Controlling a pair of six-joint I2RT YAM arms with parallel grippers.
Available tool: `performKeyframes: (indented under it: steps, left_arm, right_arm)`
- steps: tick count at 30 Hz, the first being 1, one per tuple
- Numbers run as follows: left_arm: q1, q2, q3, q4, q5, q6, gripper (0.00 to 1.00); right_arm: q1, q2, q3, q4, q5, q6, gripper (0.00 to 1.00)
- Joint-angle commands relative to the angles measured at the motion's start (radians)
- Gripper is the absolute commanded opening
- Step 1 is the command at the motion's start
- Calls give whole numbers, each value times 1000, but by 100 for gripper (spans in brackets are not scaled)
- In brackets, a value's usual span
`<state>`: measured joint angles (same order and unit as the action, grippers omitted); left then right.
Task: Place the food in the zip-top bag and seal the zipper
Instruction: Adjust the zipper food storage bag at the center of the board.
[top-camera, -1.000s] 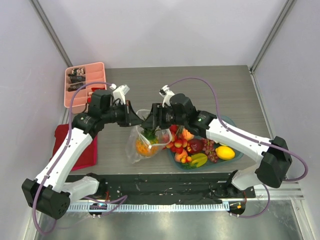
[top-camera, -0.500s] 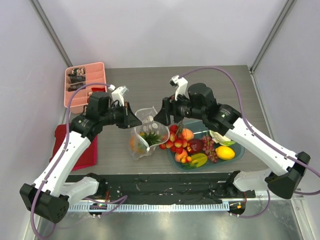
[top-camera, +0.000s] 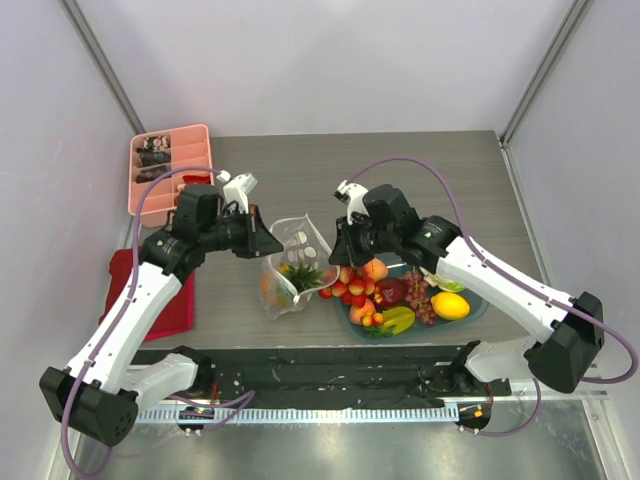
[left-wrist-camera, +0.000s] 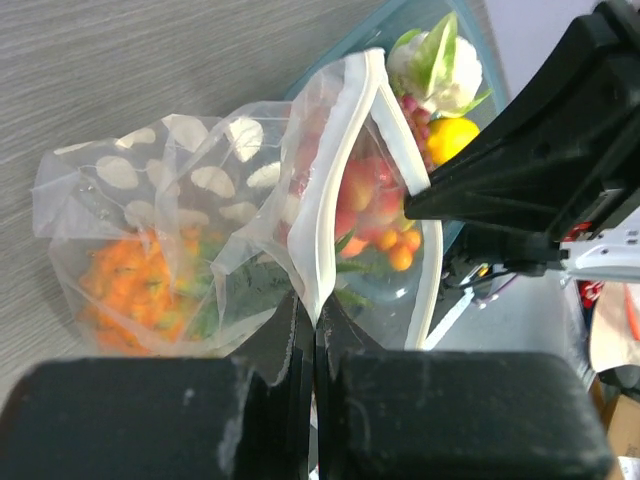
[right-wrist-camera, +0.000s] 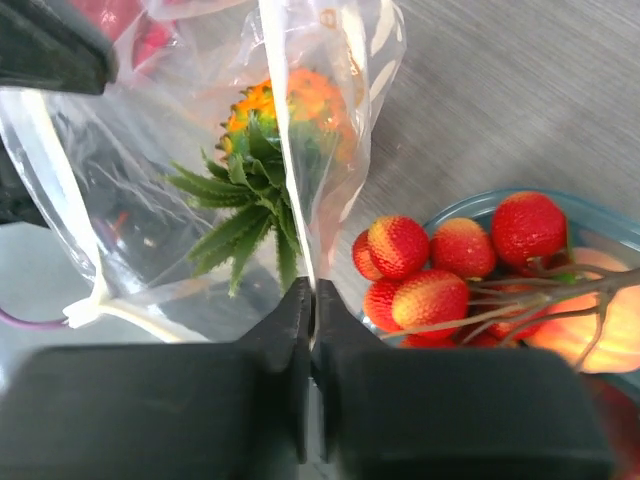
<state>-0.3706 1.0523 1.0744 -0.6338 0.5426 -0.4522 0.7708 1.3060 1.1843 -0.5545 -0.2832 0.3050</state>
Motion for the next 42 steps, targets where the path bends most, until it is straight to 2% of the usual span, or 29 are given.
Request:
performKeyframes:
  steps: [1, 5, 7, 11, 14, 17, 19, 22, 29, 32, 36, 42]
  left_arm:
    - [4, -5, 57, -70, -29, 58, 0]
    - [4, 31, 189, -284, -112, 145, 6]
    - [4, 48, 272, -361, -107, 196, 5]
    - [2, 52, 302, -481, -92, 234, 7]
    - [2, 44, 265, -462, -95, 238, 15]
    - [2, 55, 219, -426, -98, 222, 16]
    - [4, 72, 185, -412, -96, 213, 14]
    - [4, 86, 160, -377, -60, 198, 0]
    - [4, 72, 297, -455, 51, 178, 0]
    - [4, 80, 247, -469, 57, 156, 0]
    - [28, 101, 207, -438, 146, 98, 0]
    - [62, 161, 188, -415, 129, 84, 0]
  right_arm:
    - [-7, 18, 49, 53, -63, 29, 1]
    - [-7, -36, 104, 134, -218, 133, 1]
    - [-7, -53, 118, 171, -228, 172, 1]
    - [-8, -65, 112, 160, -258, 163, 1]
    - [-11, -59, 46, 127, -254, 155, 1]
    - [-21, -34, 23, 123, -258, 146, 1]
    - [-51, -8, 26, 125, -273, 141, 1]
    - [-85, 15, 50, 125, -295, 132, 1]
    - [-97, 38, 126, 119, -365, 155, 1]
    - [-97, 62, 94, 108, -372, 137, 1]
    - [-105, 96, 84, 105, -386, 131, 1]
    - [-154, 121, 110, 97, -327, 79, 2]
